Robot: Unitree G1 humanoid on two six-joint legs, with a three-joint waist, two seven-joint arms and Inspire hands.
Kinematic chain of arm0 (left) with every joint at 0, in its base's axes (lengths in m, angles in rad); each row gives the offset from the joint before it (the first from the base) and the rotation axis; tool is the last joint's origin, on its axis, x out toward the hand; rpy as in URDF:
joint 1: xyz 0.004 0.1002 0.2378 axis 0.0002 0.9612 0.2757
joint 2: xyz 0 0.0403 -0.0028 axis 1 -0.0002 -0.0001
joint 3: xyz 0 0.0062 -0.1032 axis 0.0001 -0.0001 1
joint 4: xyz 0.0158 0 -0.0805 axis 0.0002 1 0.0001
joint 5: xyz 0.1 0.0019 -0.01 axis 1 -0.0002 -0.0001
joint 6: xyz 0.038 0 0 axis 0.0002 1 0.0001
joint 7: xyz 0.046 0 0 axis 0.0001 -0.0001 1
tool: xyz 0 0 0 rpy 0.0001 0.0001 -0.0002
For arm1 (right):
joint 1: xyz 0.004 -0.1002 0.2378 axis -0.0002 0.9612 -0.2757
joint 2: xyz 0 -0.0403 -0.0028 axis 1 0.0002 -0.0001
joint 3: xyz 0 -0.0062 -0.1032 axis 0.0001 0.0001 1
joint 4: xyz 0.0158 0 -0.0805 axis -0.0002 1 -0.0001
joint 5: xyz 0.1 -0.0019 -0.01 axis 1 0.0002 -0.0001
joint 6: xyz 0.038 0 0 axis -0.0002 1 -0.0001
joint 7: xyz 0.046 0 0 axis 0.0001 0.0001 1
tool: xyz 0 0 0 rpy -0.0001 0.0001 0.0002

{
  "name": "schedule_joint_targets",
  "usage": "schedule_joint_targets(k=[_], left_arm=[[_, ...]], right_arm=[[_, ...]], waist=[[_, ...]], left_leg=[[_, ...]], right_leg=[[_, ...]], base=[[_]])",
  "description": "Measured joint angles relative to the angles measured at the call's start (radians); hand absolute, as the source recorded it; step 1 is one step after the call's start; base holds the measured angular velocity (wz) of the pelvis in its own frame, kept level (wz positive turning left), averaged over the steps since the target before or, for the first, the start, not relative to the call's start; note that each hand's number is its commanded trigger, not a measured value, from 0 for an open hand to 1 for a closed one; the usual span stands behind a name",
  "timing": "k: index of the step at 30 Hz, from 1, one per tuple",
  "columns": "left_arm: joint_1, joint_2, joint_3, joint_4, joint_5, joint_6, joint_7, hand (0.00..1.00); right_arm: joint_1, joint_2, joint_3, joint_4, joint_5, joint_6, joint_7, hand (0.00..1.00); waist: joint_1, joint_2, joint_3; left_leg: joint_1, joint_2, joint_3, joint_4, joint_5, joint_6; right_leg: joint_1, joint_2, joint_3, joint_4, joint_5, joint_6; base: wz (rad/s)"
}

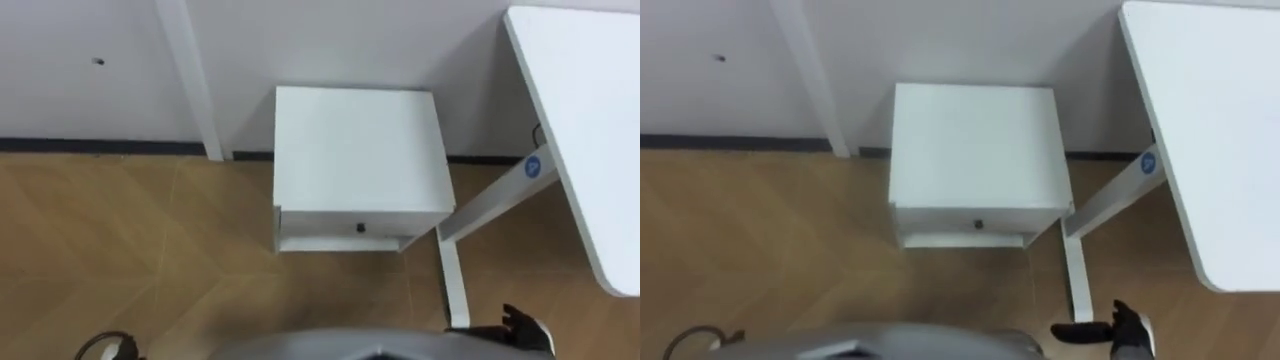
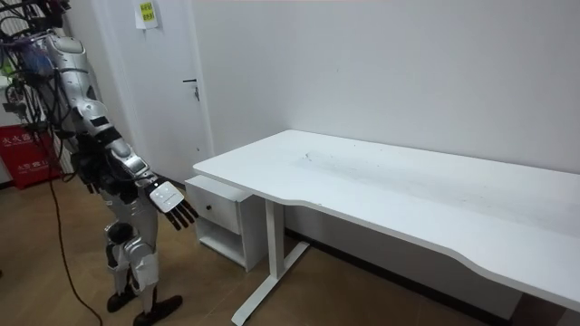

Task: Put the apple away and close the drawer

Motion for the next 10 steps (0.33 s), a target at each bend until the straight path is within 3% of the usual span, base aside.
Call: schedule_joint_targets(k=[5,10], left_arm=[[-0.017,-0.014,0.009,0.001,-0.001,-0.023,-0.003,0.0],[-0.011,-0.034,0.018,0.002,0.005,-0.034,-0.004,0.0]], right_arm=[[-0.007,0.005,0.0,0.02,0.002,0.0,0.002,0.0],[0.004,0.018,0.0,0.018,0.0,0.002,0.002,0.0]], waist=[[-0.005,0.016,0.0041],[-0.007,0.026,0.0054]], left_leg=[[0.017,0.007,0.0,-0.031,0.008,-0.014],[0.021,0.008,-0.001,-0.049,0.008,-0.018]], right_leg=[[0.005,0.01,0.005,-0.004,-0.012,-0.015],[0.004,0.013,0.003,-0.004,-0.013,-0.017]], base=[[0.01],[0.0]])
